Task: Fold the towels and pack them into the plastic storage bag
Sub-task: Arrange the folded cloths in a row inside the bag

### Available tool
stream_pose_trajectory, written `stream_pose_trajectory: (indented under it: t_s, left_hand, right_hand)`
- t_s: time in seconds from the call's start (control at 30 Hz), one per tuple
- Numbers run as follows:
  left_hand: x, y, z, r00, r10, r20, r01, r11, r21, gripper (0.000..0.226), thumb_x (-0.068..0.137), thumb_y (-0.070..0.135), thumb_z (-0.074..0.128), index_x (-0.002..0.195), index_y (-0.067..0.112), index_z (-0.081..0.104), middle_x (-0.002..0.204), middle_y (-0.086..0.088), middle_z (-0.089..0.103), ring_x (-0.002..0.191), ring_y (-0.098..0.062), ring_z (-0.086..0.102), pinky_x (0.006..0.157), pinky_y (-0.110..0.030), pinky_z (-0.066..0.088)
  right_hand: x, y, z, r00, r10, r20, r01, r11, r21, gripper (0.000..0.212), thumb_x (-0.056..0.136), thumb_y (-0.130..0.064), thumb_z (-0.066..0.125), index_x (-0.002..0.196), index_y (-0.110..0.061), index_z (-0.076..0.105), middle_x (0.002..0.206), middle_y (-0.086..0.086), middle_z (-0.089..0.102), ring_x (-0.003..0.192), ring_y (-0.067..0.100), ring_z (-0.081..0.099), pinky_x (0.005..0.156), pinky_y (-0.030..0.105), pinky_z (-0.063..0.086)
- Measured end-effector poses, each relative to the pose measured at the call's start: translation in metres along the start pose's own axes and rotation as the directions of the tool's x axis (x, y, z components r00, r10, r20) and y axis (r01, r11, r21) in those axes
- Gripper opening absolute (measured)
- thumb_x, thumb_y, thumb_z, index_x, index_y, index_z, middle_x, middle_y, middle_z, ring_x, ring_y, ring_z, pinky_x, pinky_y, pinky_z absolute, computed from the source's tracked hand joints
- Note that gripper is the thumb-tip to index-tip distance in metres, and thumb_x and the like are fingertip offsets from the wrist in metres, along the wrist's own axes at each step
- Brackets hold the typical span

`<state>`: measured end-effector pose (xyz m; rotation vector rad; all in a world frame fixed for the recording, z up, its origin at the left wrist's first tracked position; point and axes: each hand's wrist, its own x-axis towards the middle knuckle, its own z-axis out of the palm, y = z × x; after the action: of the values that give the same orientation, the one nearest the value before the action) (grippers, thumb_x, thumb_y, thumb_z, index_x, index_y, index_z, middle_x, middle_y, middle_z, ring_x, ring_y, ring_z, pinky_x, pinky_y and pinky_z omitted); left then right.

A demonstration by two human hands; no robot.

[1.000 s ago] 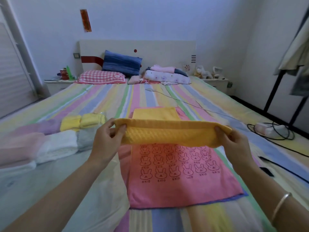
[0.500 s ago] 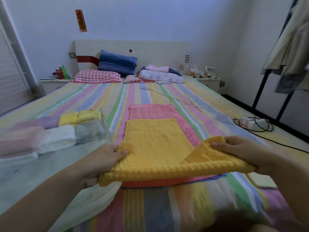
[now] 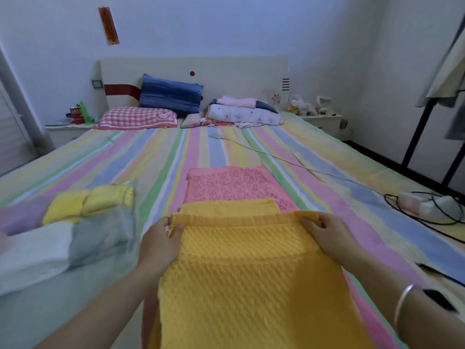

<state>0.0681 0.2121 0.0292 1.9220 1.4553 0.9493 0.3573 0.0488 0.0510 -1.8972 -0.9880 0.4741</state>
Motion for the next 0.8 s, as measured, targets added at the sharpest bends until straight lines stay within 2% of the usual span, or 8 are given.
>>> stream_pose_trajectory:
  t_s: [0.13,0.27,0.37,0.43,0.5,0.6,0.7,0.8]
  left_hand:
    - [0.068,-0.015,0.033,0.999,-0.043,-0.016,0.043,0.999,0.009,0.014,0.094,0.03,0.059,0.093,0.016,0.063,0.094,-0.002,0.067,0.099,-0.025,0.062,0.077,-0.034,0.045]
    - [0.123,-0.024,0.057,0.999,-0.033,-0.02,0.033,0.999,0.031,0.015,0.095,0.029,0.058,0.093,0.015,0.062,0.092,-0.003,0.065,0.095,-0.026,0.06,0.071,-0.031,0.039]
    - [0.15,-0.044,0.071,0.998,-0.058,0.006,0.057,0.994,0.088,0.017,0.094,0.026,0.059,0.092,0.01,0.064,0.093,-0.006,0.066,0.099,-0.027,0.06,0.073,-0.031,0.038]
    - [0.158,-0.06,0.078,0.994,-0.099,0.044,0.093,0.988,0.121,0.018,0.093,0.026,0.06,0.095,0.009,0.066,0.098,-0.009,0.069,0.102,-0.027,0.061,0.078,-0.031,0.043]
    - [0.161,-0.072,0.084,0.986,-0.137,0.09,0.124,0.983,0.134,0.016,0.092,0.025,0.061,0.093,0.01,0.066,0.093,-0.008,0.069,0.098,-0.027,0.063,0.081,-0.034,0.047]
    - [0.165,-0.077,0.089,0.985,-0.142,0.102,0.127,0.981,0.146,0.015,0.092,0.025,0.06,0.092,0.01,0.066,0.091,-0.006,0.069,0.093,-0.027,0.064,0.081,-0.036,0.049]
    - [0.171,-0.073,0.089,0.992,-0.113,0.059,0.104,0.984,0.143,0.018,0.093,0.025,0.059,0.097,0.009,0.066,0.097,-0.008,0.07,0.099,-0.027,0.063,0.08,-0.033,0.046]
    - [0.176,-0.065,0.091,0.997,-0.078,-0.005,0.078,0.987,0.144,0.018,0.093,0.026,0.058,0.094,0.01,0.065,0.094,-0.006,0.067,0.096,-0.024,0.059,0.073,-0.031,0.04]
  right_hand:
    - [0.081,0.014,0.031,1.0,-0.011,-0.003,0.011,0.996,-0.085,0.017,0.095,-0.037,0.056,0.09,-0.029,0.07,0.082,-0.005,0.069,0.075,0.014,0.064,0.061,0.028,0.047]
    - [0.147,0.021,0.055,1.0,-0.029,-0.012,0.027,0.987,-0.16,0.02,0.095,-0.039,0.055,0.087,-0.026,0.068,0.081,-0.003,0.067,0.074,0.014,0.061,0.06,0.029,0.044]
    - [0.181,0.031,0.074,0.999,-0.044,0.007,0.044,0.972,-0.231,0.025,0.093,-0.041,0.056,0.089,-0.02,0.07,0.081,0.0,0.068,0.076,0.016,0.061,0.071,0.035,0.05]
    - [0.194,0.041,0.085,0.999,-0.037,0.036,0.046,0.953,-0.299,0.027,0.092,-0.042,0.058,0.087,-0.018,0.069,0.076,0.0,0.066,0.075,0.017,0.061,0.071,0.034,0.049]
    - [0.198,0.05,0.094,0.998,-0.018,0.067,0.042,0.925,-0.377,0.028,0.09,-0.042,0.059,0.079,-0.018,0.066,0.071,-0.002,0.063,0.073,0.018,0.059,0.068,0.032,0.046]
    - [0.2,0.057,0.098,0.997,-0.024,0.067,0.05,0.908,-0.416,0.029,0.09,-0.039,0.061,0.064,-0.026,0.053,0.065,-0.011,0.055,0.072,0.016,0.055,0.063,0.031,0.039]
    - [0.203,0.058,0.098,0.997,-0.046,0.066,0.068,0.918,-0.39,0.021,0.09,-0.037,0.061,0.07,-0.03,0.06,0.066,-0.015,0.057,0.074,0.014,0.056,0.064,0.029,0.04]
    - [0.211,0.054,0.096,0.997,-0.077,0.006,0.073,0.916,-0.395,0.023,0.09,-0.037,0.06,0.077,-0.02,0.066,0.066,-0.009,0.06,0.068,0.01,0.055,0.057,0.027,0.038]
